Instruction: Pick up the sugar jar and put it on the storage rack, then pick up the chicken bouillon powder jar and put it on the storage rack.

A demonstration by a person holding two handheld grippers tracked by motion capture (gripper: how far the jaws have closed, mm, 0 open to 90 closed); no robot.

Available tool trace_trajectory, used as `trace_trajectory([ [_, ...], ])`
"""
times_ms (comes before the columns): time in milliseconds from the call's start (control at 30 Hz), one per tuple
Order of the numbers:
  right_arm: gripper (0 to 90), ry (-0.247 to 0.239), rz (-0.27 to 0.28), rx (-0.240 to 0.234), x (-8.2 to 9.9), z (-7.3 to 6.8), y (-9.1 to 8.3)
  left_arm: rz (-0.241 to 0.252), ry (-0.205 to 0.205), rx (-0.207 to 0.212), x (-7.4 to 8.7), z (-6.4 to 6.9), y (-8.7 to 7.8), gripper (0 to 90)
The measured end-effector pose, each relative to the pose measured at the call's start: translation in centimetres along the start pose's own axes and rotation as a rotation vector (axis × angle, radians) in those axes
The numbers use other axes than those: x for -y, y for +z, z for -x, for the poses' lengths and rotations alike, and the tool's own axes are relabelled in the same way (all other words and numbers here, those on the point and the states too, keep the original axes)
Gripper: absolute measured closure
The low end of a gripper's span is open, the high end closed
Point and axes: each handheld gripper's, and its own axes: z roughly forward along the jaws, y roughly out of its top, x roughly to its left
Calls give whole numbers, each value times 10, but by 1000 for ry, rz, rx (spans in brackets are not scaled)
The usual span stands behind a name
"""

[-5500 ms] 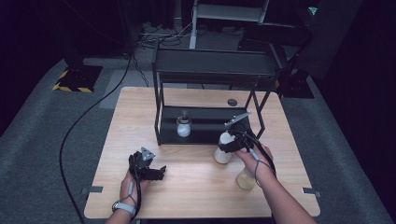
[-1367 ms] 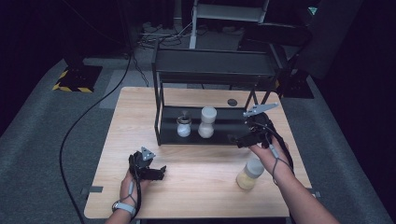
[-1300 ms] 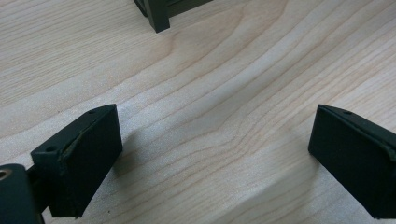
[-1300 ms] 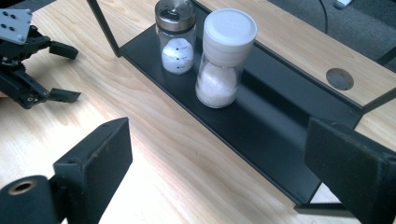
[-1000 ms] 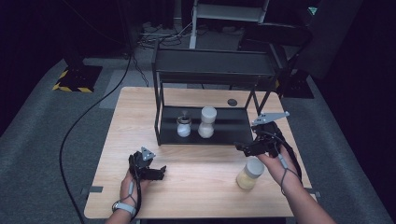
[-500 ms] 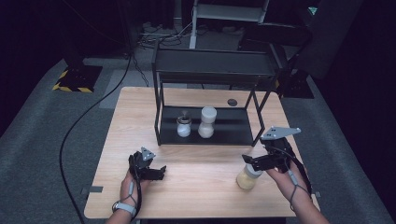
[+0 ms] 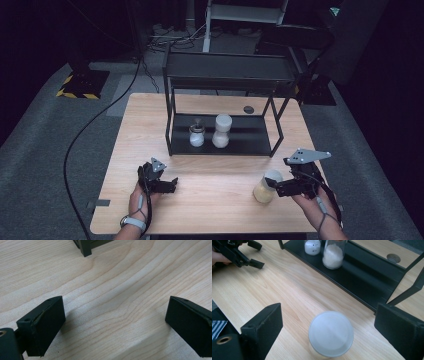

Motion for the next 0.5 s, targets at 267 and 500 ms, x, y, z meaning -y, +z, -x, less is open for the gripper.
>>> trace_trajectory([
  [267,69,13,-16,12,15,-5,5,0,-1,0,0,0,0,27],
  [500,64,15,-23,16,26,-7,11,-1,-2,-1,0,0,0,27],
])
